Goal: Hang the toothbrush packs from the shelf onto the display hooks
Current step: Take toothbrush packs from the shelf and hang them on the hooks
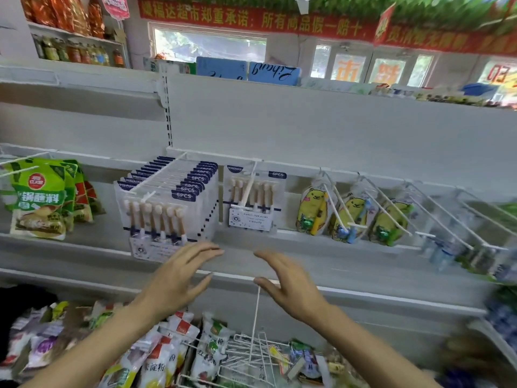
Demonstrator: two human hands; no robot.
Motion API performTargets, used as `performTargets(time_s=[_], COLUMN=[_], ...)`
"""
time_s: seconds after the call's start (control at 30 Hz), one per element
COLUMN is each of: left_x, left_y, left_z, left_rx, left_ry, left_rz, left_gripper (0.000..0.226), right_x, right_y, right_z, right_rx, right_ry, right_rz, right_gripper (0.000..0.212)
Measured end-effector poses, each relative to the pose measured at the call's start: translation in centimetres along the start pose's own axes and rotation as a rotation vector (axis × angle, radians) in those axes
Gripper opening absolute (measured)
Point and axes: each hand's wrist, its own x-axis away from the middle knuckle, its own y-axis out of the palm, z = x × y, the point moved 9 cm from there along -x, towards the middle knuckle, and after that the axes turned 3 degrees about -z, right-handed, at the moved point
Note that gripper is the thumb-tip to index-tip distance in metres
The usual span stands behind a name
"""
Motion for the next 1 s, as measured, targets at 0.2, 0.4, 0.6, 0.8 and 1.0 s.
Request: performTargets(time_s=[0.2,0.4,0.6,0.8,1.0], left_x=[-4.9,-9.4,-13.3,-16.9,-20.6], left_y=[5.0,8.7,13.0,18.4,23.1], left_z=[9.2,19.8,31.9,45.1,56.4], left_rx=[0.022,0.073,0.101,0.173,0.222], left_ry=[0.215,0.347,0.419,0.486,0.547], left_rz=[-0.067,-0.081,-0.088,-0.111,-0.113], left_gripper=[0.056,0.053,0.052,0.054,0.053], right_x=[8.1,16.2,25.9,36.9,46.4], right_y=[-4.6,-10.9,-18.4,-25.6,-31.3], right_z=[5.0,10.1,16.4,23.3,30.3], right_rx=[0.08,0.178,0.25,0.303,0.339], right_ry=[0.055,0.107,0.165,0.213,0.277], right_rz=[0.056,0.093,0.143,0.152,0.152], right_gripper=[0.05,0.055,0.056,0.059,0.059])
